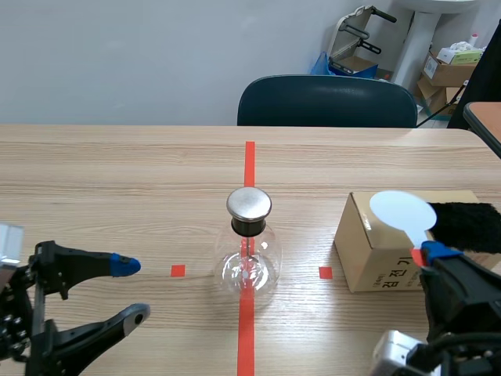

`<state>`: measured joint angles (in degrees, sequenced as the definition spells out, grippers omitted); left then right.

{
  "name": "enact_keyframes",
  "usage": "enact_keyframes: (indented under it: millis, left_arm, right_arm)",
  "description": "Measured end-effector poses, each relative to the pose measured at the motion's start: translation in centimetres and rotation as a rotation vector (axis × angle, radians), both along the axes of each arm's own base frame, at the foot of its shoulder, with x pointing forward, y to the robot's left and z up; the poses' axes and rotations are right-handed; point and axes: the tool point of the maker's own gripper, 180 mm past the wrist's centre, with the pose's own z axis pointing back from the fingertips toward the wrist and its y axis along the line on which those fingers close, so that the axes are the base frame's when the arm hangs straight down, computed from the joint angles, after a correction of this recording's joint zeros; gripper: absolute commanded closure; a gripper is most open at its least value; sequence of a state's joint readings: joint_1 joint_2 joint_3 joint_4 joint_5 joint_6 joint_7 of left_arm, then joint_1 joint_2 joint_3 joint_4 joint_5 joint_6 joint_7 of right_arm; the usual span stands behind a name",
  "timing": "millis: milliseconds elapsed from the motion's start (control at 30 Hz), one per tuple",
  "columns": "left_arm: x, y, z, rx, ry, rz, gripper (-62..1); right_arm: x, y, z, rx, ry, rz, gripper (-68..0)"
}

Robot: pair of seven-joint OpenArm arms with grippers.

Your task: Do the electroscope experiment

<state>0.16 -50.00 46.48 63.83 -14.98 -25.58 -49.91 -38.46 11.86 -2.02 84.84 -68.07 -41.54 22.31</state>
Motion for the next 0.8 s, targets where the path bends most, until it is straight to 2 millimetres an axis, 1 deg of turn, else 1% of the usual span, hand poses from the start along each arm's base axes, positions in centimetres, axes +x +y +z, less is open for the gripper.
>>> enact_keyframes:
  millis: [133,300,500,600,667,800]
  left_arm:
    - [-2.0,0.4,0.7,-0.025,0.021,-0.026,-37.7]
    - [-3.7,0.9,2.0,-0.081,0.048,-0.034,-37.7]
    - [-5.6,1.4,3.9,-0.142,0.066,-0.062,-37.7]
    - [-6.4,1.5,4.0,-0.145,0.09,-0.071,-37.7]
    - [-6.9,1.8,4.4,-0.173,0.097,-0.066,-37.7]
    - [-7.3,1.9,4.4,-0.18,0.109,-0.063,-37.7]
  right_arm:
    - [-0.7,-0.3,-1.9,-0.006,0.05,-0.01,-1.9]
    - [-0.3,-0.8,-3.1,-0.012,0.07,-0.023,-1.9]
    - [-0.1,-0.7,-3.2,-0.018,0.068,-0.02,-2.0]
    - [-0.2,-0.7,-3.2,-0.018,0.068,-0.02,-2.0]
    - [-0.2,-0.7,-3.2,-0.018,0.068,-0.02,-2.0]
    - [-0.2,-0.7,-3.2,-0.018,0.068,-0.019,-2.5]
